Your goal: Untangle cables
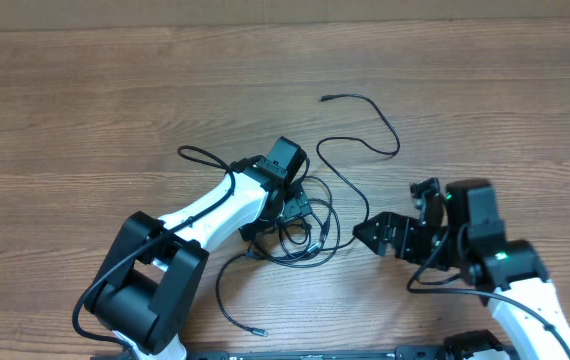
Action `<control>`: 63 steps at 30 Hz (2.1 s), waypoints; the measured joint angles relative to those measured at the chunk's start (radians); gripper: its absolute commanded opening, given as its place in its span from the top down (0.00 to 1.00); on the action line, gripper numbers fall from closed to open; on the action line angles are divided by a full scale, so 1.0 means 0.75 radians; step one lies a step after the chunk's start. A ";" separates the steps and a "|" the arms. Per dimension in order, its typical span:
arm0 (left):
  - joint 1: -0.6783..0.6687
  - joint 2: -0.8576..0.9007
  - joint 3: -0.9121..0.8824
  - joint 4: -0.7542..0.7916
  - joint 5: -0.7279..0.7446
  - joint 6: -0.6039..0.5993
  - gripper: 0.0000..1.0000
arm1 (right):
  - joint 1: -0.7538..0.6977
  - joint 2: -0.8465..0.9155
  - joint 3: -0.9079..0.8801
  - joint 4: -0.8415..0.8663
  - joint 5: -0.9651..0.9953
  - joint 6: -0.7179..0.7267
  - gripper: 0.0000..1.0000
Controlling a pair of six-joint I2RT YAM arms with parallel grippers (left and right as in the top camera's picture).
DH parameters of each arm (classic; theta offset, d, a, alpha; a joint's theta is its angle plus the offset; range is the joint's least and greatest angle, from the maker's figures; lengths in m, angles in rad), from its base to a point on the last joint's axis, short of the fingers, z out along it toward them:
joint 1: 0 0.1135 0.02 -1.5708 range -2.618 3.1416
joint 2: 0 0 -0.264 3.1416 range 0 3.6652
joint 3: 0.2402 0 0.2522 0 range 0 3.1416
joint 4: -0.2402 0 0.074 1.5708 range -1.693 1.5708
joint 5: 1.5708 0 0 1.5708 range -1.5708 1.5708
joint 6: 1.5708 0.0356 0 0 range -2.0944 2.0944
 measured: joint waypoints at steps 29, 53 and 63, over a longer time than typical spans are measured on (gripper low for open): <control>0.000 0.000 0.000 -0.001 -0.004 0.011 0.01 | 0.248 0.351 -0.041 0.517 0.113 0.158 0.96; 0.000 0.000 0.000 0.001 -0.005 0.012 0.01 | 0.198 -0.191 1.440 -0.734 0.780 -0.062 0.67; 0.000 0.003 -0.005 0.041 -0.054 0.026 0.77 | 0.198 -0.117 1.053 -0.873 0.527 -0.029 0.33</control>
